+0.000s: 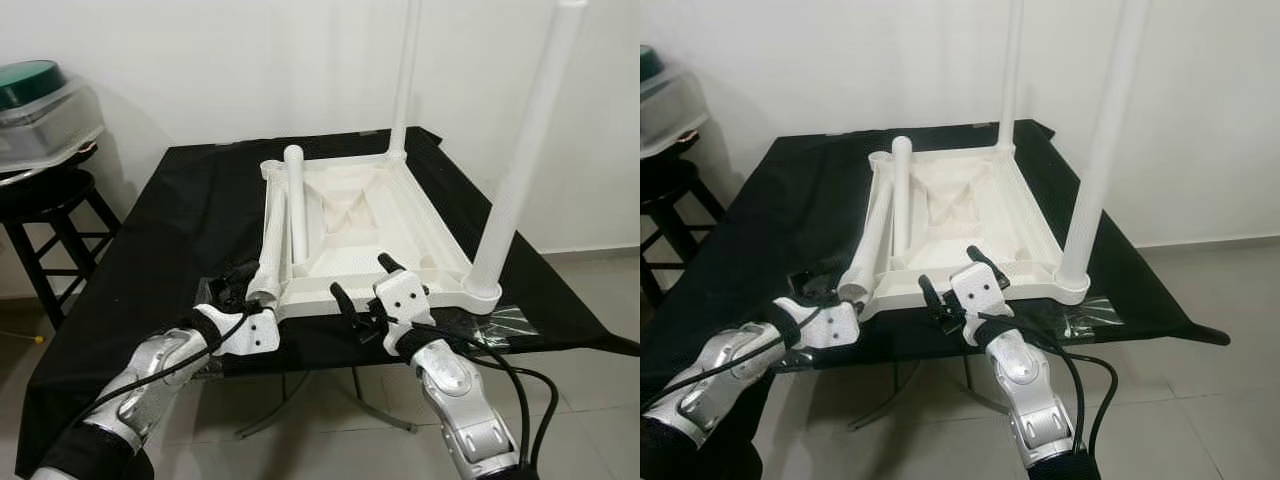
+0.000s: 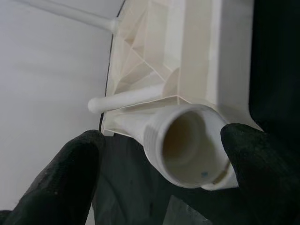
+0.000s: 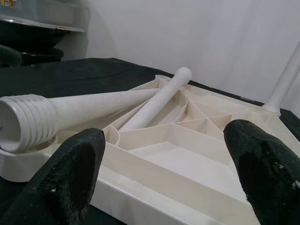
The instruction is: Building children table
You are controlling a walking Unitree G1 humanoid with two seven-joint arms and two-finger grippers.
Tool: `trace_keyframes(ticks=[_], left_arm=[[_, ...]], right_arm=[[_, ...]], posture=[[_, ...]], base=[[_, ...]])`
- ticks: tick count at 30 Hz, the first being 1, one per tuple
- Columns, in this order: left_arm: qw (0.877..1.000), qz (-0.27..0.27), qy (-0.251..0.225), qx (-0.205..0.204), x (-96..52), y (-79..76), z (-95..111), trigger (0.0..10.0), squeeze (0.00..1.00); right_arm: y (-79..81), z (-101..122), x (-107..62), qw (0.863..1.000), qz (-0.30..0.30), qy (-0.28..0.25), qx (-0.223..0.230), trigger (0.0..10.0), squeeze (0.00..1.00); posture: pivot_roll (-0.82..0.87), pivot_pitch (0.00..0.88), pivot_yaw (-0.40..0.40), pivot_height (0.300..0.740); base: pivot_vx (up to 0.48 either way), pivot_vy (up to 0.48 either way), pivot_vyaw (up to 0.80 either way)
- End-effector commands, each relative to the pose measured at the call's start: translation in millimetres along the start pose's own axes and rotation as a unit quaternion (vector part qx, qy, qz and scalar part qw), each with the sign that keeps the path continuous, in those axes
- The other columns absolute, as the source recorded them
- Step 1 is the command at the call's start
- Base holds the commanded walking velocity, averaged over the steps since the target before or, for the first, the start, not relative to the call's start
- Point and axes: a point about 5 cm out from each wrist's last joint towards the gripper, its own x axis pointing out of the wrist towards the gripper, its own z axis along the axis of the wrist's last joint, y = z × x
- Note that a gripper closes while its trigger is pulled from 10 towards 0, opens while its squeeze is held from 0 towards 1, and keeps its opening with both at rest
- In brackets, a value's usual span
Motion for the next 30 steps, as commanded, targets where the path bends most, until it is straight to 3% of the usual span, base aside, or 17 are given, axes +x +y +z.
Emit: trace_keyframes(ticks=[1, 8, 18, 30], left_arm=[[1.0, -0.006, 0.01, 0.02, -2.1, 2.5, -6.2, 10.0, 0.0], [0.999, 0.007, 0.023, 0.026, 0.2, 6.2, -12.6, 10.0, 0.0], [0.997, 0.063, 0.051, -0.007, 17.1, 12.2, -9.2, 10.0, 0.0], [0.993, 0.061, 0.094, -0.022, 33.3, 7.2, -12.0, 10.0, 0.0]], right_arm=[[2.7, -1.5, -1.9, 1.0, 0.004, 0.005, 0.009, 10.0, 0.0], [3.2, -2.3, -2.7, 1.0, 0.006, 0.008, 0.01, 10.0, 0.0], [3.8, -2.2, -3.2, 1.0, 0.007, 0.011, 0.01, 10.0, 0.0], [2.9, -2.0, -3.2, 1.0, 0.006, 0.014, 0.009, 10.0, 0.0]], posture=[[-0.07, 0.029, 0.048, 0.74], [-0.07, 0.028, 0.051, 0.74], [-0.09, 0.032, 0.055, 0.74], [-0.1, 0.038, 0.055, 0.74]], base=[[0.0, 0.0, 0.0], [0.0, 0.0, 0.0], [0.0, 0.0, 0.0], [0.0, 0.0, 0.0]])
